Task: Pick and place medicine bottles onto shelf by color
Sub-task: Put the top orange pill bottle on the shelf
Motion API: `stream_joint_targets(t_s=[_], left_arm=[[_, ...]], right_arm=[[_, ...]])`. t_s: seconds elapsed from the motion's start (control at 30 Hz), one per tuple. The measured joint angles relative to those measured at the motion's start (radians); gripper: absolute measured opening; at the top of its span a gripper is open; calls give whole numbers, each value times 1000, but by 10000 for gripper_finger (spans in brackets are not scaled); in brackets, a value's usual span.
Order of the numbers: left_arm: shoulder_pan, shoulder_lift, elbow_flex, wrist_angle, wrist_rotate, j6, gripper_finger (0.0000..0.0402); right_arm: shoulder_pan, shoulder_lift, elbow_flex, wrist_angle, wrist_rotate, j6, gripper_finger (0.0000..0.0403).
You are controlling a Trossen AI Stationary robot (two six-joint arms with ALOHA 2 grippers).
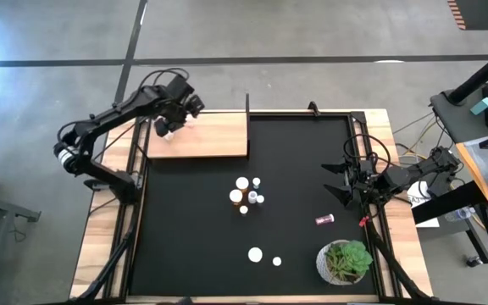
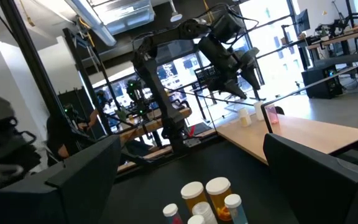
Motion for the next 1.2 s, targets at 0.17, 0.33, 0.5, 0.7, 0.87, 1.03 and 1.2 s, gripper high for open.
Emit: stream_joint_targets(t_s=[0.17, 0.33, 0.5, 0.7, 0.87, 1.03, 1.2], left_arm=[[-109, 50, 42, -1, 0, 77, 252], [-224, 98, 79, 1, 0, 179, 252], [-323, 134, 105, 5, -9, 260, 252], [-425, 166, 130, 4, -15, 254, 252], [-527, 207, 144, 3, -20, 228, 252], [-651, 246, 163, 13, -33, 227, 252], [-765, 285, 178, 68, -182, 225, 252]], right_arm=[[0, 0, 0, 0, 0, 0, 384], [0, 0, 0, 0, 0, 0, 384], [0, 0, 0, 0, 0, 0, 384], [0, 0, 0, 0, 0, 0, 384], [0, 0, 0, 0, 0, 0, 384], [0, 0, 0, 0, 0, 0, 384], [0, 0, 0, 0, 0, 0, 384]])
